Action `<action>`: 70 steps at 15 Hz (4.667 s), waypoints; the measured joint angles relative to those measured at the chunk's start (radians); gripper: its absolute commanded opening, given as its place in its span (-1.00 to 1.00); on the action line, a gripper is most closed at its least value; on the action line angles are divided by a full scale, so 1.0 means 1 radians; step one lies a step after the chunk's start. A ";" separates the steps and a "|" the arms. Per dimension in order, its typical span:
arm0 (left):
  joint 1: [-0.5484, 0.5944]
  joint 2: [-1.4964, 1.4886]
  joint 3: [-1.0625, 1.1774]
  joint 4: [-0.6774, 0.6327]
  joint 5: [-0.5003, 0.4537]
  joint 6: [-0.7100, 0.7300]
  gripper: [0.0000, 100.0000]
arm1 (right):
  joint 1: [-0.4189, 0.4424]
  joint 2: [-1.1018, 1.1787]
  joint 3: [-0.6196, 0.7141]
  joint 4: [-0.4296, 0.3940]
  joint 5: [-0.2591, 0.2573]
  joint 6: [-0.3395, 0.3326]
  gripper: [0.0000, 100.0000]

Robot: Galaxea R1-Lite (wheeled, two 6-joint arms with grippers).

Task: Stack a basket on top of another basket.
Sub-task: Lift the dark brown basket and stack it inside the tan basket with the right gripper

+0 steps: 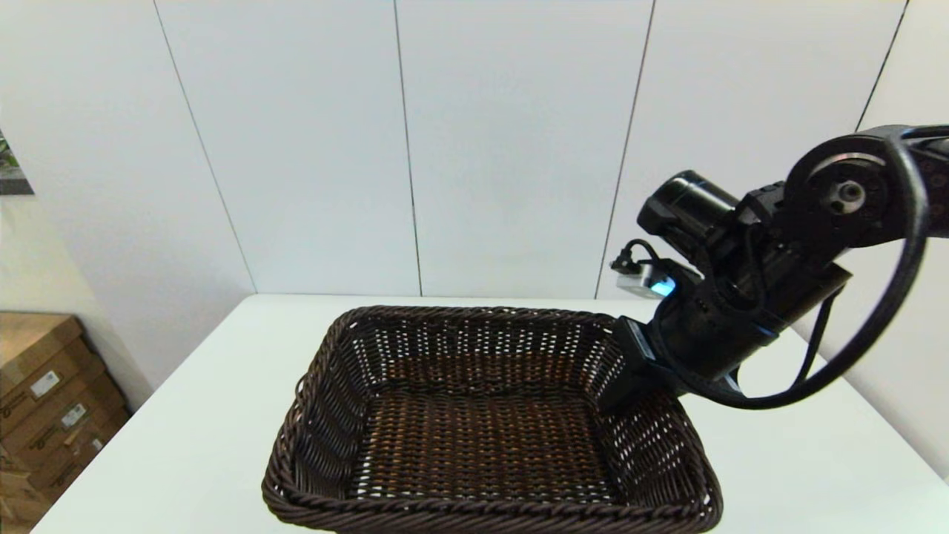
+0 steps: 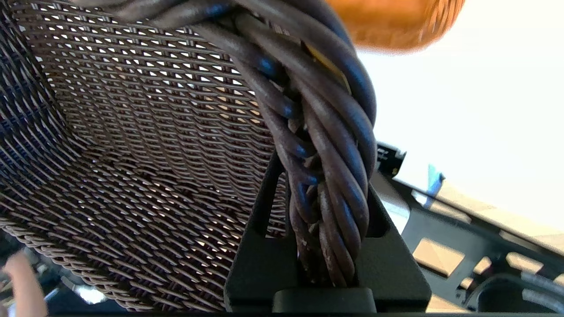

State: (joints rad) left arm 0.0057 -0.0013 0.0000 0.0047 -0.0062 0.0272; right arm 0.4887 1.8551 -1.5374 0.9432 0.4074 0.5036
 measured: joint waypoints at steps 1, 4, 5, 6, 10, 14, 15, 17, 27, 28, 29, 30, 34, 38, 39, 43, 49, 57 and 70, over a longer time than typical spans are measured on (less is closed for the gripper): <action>0.000 0.000 0.000 0.000 0.000 0.000 1.00 | 0.000 0.029 -0.026 0.000 -0.006 0.000 -1.00; 0.000 0.000 0.000 0.000 0.000 0.000 1.00 | 0.000 0.113 -0.109 0.000 -0.019 0.000 -1.00; 0.000 0.000 0.000 0.000 0.000 0.000 1.00 | 0.000 0.136 -0.130 0.000 -0.029 0.000 -1.00; 0.000 0.000 0.000 0.000 0.000 0.000 1.00 | 0.000 0.160 -0.150 0.001 -0.037 0.000 -1.00; 0.000 0.000 0.000 0.000 0.000 0.000 1.00 | -0.003 0.228 -0.201 0.003 -0.039 -0.045 -1.00; 0.000 0.000 0.000 0.000 0.000 0.000 1.00 | -0.007 0.270 -0.249 0.003 -0.039 -0.051 -1.00; 0.000 0.000 0.000 0.000 0.000 0.000 1.00 | -0.009 0.275 -0.257 0.002 -0.040 -0.052 -1.00; 0.000 0.000 0.000 0.000 0.000 0.000 1.00 | -0.018 0.283 -0.268 0.001 -0.040 -0.062 -1.00; 0.000 0.000 0.000 0.000 0.000 0.000 1.00 | -0.091 0.338 -0.322 0.000 -0.040 -0.151 -1.00; 0.000 0.000 0.000 0.000 0.000 0.000 1.00 | -0.098 0.345 -0.325 -0.001 -0.040 -0.163 -1.00; 0.000 0.000 0.000 0.000 0.000 0.000 1.00 | -0.104 0.353 -0.329 0.000 -0.040 -0.172 -1.00; 0.000 0.000 0.000 0.000 0.000 0.000 1.00 | -0.107 0.359 -0.331 0.000 -0.041 -0.172 -1.00; 0.000 0.000 0.000 0.000 0.000 0.000 1.00 | -0.117 0.377 -0.343 0.000 -0.040 -0.174 -1.00; 0.000 0.000 0.000 0.000 0.000 0.000 1.00 | -0.116 0.389 -0.343 0.000 -0.039 -0.174 -1.00; 0.000 0.000 0.000 0.000 0.000 0.000 1.00 | -0.116 0.394 -0.343 0.000 -0.039 -0.174 -1.00; 0.000 0.000 0.000 0.000 0.000 0.000 1.00 | -0.118 0.417 -0.344 -0.001 -0.040 -0.174 -1.00; 0.000 0.000 0.000 0.000 0.000 0.000 1.00 | -0.117 0.447 -0.351 -0.011 -0.040 -0.174 -1.00; 0.000 0.000 0.000 0.000 0.000 0.000 1.00 | -0.121 0.480 -0.395 -0.013 -0.040 -0.174 -1.00; 0.000 0.000 0.000 0.000 0.000 0.000 1.00 | -0.160 0.484 -0.395 -0.011 -0.040 -0.203 -1.00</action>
State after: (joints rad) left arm 0.0057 -0.0013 0.0000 0.0043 -0.0062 0.0272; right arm 0.3285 2.3394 -1.9326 0.9317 0.3674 0.3006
